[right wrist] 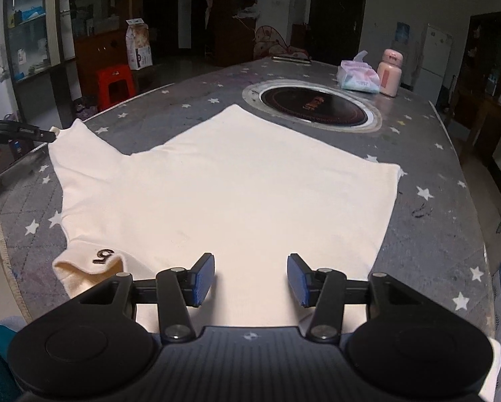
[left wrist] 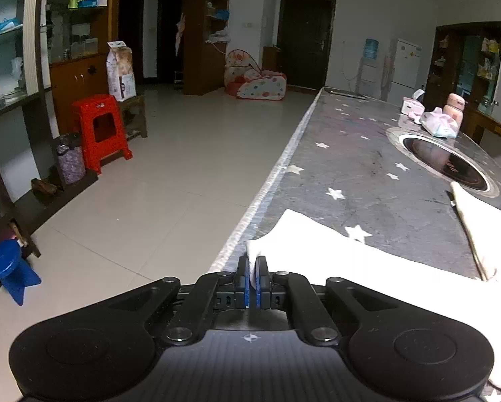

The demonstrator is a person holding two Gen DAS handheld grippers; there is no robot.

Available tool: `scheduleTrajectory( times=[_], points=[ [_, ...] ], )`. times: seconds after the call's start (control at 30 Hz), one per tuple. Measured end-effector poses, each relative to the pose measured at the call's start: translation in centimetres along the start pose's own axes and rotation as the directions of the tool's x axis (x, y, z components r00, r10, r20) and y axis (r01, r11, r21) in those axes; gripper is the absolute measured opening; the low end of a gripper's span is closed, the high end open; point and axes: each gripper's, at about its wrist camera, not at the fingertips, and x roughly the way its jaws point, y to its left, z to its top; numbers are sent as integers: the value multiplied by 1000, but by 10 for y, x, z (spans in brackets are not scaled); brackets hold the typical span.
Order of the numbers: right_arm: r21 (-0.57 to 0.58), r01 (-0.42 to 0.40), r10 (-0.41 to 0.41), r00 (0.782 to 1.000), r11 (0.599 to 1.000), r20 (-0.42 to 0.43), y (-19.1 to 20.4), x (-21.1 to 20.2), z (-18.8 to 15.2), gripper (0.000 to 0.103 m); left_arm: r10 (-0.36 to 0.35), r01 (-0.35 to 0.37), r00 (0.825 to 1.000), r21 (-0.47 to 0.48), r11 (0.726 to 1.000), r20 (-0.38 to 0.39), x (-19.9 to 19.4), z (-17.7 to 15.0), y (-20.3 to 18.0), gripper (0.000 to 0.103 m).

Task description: Fold clothes

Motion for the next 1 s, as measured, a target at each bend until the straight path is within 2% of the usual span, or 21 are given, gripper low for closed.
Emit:
scheduleTrajectory(
  times=[0.13,0.27,0.53,0.6,0.8,0.9,1.0],
  points=[
    [2,-4,4,1000,1000,-11,1,4,-2,51,56,-56,998,22,998,8,2,4,-1,3],
    [18,-12,12,999,1000,-32,-2,12,-7,53,77,-77,997,19,997,-8,7,3,6,3],
    [29,-29,30,1000,999,-7,-2,11,-8,54,63,-62,998,50,997,-21,9,8,3,4],
    [36,-29,28,1000,999,6,-3,7,-8,54,59,-57,998,72,996,-24,10,10,-1,9],
    [81,-8,6,1000,997,24,-9,-6,-13,54,103,-102,995,93,990,-7,4,20,-11,13],
    [109,1,-4,1000,994,23,-13,-8,-19,54,78,-79,997,112,991,19,-4,24,-24,15],
    [128,10,-13,1000,992,17,-17,-9,-24,54,-11,5,999,148,989,37,-13,26,-45,15]
  ],
)
